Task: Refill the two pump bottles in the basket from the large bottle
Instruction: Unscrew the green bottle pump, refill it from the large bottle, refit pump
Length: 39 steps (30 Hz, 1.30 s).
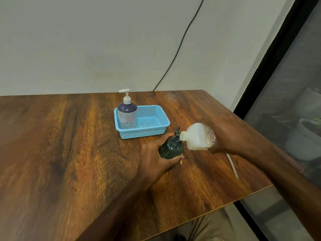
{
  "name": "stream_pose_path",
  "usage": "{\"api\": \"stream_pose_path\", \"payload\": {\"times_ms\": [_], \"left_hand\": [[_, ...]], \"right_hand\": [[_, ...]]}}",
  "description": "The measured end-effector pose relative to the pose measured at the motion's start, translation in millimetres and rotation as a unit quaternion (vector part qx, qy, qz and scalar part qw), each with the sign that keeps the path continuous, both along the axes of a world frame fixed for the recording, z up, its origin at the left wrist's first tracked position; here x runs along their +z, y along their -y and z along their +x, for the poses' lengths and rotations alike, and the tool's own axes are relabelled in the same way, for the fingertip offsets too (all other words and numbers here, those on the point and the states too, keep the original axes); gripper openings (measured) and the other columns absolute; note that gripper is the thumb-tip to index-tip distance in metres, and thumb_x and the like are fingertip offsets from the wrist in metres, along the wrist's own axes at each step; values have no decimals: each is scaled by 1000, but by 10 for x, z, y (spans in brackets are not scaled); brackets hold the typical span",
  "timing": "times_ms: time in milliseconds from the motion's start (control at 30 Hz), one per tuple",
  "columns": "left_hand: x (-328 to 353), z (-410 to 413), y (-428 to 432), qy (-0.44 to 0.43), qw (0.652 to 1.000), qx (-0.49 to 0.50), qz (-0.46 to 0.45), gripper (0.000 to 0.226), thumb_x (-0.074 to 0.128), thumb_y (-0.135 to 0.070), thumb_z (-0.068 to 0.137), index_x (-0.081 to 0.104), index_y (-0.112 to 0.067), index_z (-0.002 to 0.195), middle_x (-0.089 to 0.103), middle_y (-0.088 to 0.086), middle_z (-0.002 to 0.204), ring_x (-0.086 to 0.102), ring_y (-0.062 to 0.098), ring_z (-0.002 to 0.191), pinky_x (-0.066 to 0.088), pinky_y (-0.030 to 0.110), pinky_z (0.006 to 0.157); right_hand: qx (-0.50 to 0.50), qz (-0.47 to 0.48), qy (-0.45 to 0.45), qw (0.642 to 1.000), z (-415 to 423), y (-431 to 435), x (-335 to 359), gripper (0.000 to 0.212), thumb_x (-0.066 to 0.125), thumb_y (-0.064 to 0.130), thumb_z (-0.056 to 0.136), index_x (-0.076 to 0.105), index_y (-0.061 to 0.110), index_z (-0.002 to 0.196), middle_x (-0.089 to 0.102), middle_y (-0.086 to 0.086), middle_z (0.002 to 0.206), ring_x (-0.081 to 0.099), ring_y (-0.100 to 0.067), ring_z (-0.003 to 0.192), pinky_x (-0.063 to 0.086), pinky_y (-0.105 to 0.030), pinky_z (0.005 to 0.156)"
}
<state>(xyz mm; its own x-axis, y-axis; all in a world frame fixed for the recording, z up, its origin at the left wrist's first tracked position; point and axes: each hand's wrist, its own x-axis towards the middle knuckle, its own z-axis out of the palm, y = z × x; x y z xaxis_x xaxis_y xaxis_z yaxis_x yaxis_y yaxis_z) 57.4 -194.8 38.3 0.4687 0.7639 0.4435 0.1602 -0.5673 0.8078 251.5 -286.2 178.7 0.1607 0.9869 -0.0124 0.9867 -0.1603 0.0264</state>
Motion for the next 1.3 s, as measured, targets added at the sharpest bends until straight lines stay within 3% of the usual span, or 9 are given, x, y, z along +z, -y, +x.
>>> {"api": "stream_pose_path", "payload": {"times_ms": [333,500,667,800,1000,1300], "left_hand": [[9,-5,-3,1,1000,2,0,79,93,-40,67,52,-39,135,58,-30,122,54,-21,109,44,5,97],[14,-9,5,-3,1000,1,-3,81,93,-41,67,55,-36,138,59,-28,122,59,-12,112,45,7,98],[14,-5,6,0,1000,-1,-4,79,93,-39,68,56,-35,138,60,-26,123,59,-6,117,49,13,100],[16,-2,5,0,1000,-2,-10,79,93,-39,68,55,-36,137,60,-27,123,58,-14,112,47,11,100],[24,-10,1,-3,1000,-4,-9,76,92,-39,67,51,-44,131,54,-43,113,54,-22,110,45,7,98],[26,1,0,-5,1000,-2,-5,77,93,-39,68,49,-45,131,56,-31,120,52,-23,106,45,6,97]], "right_hand": [[-18,-4,-7,1000,77,-51,-72,86,80,30,78,31,23,148,40,3,146,38,-14,132,28,-17,101],[-13,-5,-26,1000,117,-67,-87,87,81,27,77,32,22,148,40,2,146,39,-13,131,19,-7,87],[15,30,57,998,12,-47,-17,84,81,34,74,36,27,145,46,4,140,42,-14,127,32,-22,98],[10,20,36,999,6,-48,-13,85,81,31,75,35,26,146,44,3,144,41,-15,129,32,-24,103],[3,10,19,1000,40,-71,-41,87,81,29,75,33,24,147,41,2,145,39,-15,131,31,-24,105],[3,23,29,999,82,-89,-79,89,83,31,72,35,26,146,44,3,143,40,-16,130,33,-25,103]]}}
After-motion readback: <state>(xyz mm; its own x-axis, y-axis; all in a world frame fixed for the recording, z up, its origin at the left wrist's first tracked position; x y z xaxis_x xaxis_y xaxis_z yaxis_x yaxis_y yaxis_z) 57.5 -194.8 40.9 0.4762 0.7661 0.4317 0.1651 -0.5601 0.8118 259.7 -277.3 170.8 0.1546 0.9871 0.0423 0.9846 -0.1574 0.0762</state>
